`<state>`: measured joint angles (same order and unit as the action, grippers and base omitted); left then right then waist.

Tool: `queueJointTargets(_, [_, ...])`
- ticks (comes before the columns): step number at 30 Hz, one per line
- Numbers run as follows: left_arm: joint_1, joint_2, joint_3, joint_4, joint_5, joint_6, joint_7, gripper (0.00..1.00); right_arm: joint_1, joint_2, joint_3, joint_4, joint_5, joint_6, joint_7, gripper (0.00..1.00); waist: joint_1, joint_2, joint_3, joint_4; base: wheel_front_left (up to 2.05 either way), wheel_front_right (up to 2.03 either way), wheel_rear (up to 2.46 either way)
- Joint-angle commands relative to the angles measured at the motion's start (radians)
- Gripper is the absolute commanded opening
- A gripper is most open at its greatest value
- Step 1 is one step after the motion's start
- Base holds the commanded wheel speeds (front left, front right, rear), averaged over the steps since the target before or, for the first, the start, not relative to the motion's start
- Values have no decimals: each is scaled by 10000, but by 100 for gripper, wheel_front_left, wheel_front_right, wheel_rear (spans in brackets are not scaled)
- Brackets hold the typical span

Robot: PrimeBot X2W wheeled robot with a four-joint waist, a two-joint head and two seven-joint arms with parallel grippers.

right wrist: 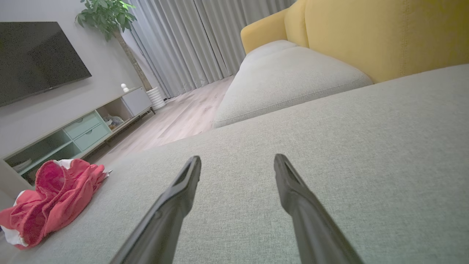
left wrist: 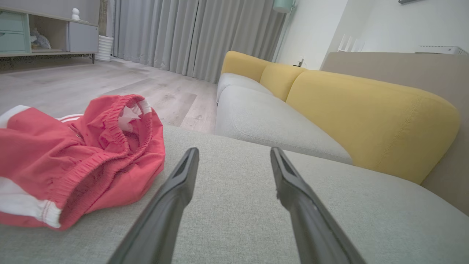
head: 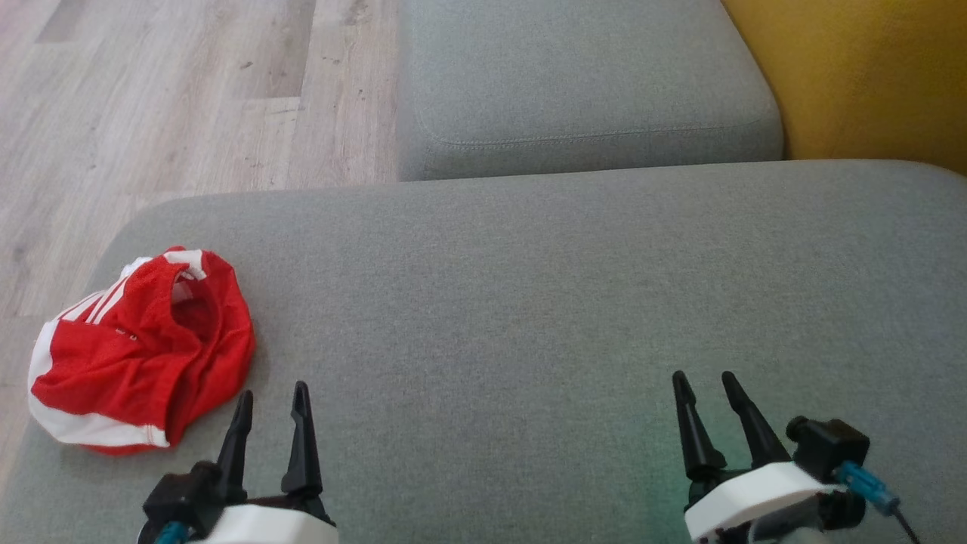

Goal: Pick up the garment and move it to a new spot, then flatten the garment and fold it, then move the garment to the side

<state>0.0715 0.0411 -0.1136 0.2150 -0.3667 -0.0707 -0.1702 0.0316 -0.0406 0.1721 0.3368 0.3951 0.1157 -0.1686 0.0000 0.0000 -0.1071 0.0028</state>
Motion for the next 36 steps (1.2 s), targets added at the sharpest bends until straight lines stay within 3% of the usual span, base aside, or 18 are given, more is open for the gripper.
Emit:
queueJointTargets(1, [-332,84,175,-263,441,81,-219,100,-358,-72,315,-282,-472,117,-233,100,0,0,-16,-4,0,0,0])
queueJointTargets(15, [-381,89,280,64,2110,441,-629,100,-327,-87,473,57,-2174,136,-644,100,0,0,-135,0,0,0,0])
queueJointTargets(25, [-387,94,388,519,3144,505,-916,100,-247,-97,-74,151,-3158,150,-931,100,0,0,-274,-26,0,0,0])
queueJointTargets(36, [-433,92,463,912,3100,405,-916,100,-208,-97,-267,188,-3106,150,-931,100,0,0,-305,-73,0,0,0])
